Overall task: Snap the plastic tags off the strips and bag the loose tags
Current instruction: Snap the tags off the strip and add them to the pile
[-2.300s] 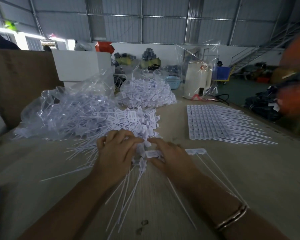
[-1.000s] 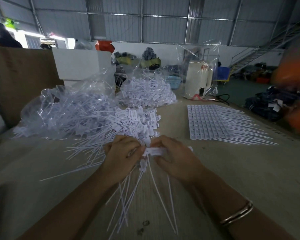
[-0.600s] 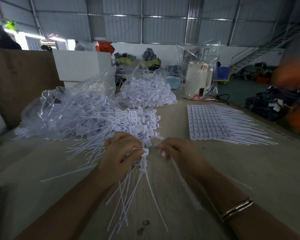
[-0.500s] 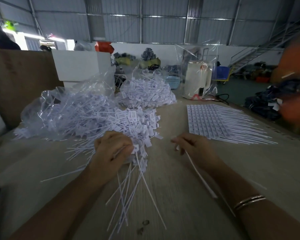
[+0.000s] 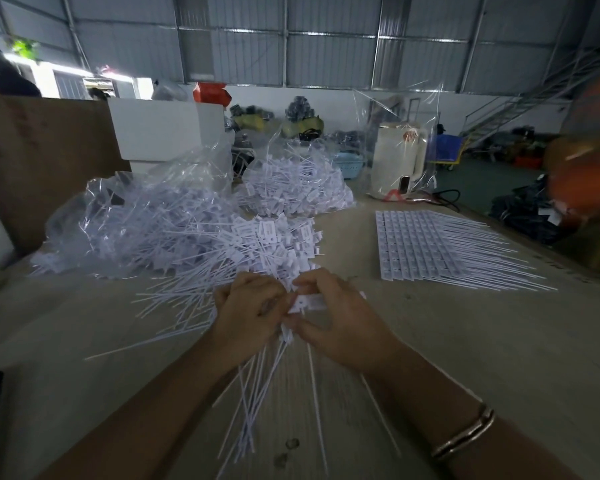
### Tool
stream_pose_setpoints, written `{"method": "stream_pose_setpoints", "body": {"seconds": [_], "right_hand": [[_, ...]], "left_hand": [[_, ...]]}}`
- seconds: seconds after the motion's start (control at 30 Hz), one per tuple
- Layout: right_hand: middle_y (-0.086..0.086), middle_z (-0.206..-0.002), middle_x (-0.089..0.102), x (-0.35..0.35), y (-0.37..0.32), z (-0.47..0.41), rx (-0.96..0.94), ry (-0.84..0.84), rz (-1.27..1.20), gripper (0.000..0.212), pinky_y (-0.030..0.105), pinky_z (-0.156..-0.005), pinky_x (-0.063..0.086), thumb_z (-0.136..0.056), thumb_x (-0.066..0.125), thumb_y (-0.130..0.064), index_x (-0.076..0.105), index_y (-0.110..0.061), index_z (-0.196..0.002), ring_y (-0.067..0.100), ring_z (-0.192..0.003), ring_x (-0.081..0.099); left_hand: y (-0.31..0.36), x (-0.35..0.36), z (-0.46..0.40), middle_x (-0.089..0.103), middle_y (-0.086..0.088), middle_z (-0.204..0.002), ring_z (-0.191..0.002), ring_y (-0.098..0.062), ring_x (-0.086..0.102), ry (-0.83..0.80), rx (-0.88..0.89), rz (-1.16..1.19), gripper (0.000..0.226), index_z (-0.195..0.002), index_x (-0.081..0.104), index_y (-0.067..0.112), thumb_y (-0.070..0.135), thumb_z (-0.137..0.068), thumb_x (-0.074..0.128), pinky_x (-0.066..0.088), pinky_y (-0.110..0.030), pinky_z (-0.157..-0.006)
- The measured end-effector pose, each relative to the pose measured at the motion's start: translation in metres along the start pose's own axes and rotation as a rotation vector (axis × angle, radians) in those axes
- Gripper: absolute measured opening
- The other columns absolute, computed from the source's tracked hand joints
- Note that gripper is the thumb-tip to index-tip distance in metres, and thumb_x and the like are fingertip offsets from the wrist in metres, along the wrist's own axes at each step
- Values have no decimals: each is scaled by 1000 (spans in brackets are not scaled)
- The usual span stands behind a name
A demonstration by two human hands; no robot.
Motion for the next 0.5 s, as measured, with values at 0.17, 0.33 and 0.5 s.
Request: {"method": "stream_pose_setpoints", "body": {"seconds": [0.17,0.33,0.5], "right_hand": [[-12,-124,56,-36,2,5,29,286,-701,35,19,-100,40,-85,55,-14,53,-33,-114,4,-124,46],[-16,-114,56,-47,12,6,61,288,-194,28,3,-87,36,-88,59,-18,57,-31,-112,-6,-107,50],[-2,-108,63,14,16,-2,-29,-114,315,32,31,-88,42,-86,61,-35,60,-20,-115,15,-95,58]], "left_hand": [[-27,-9,-4,55,0,-66,-85,-27,56,16,-105,4,42,-68,62,1,35,-82,42,39,-51,-86],[-38,-15,-2,50,0,-64,-85,-21,48,30,-152,-3,49,-65,56,-1,41,-87,43,34,-41,-87],[-16,-2,0,64,5,-81,-95,-8,41,-37,-17,-111,46,-76,67,7,41,-82,37,22,-27,-82]]}}
Point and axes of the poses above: each hand's wrist, its own z-axis away from the middle knuckle, its own x-axis out of the palm, y = z × x, the point moved 10 cm from there along -z, towards the middle knuckle
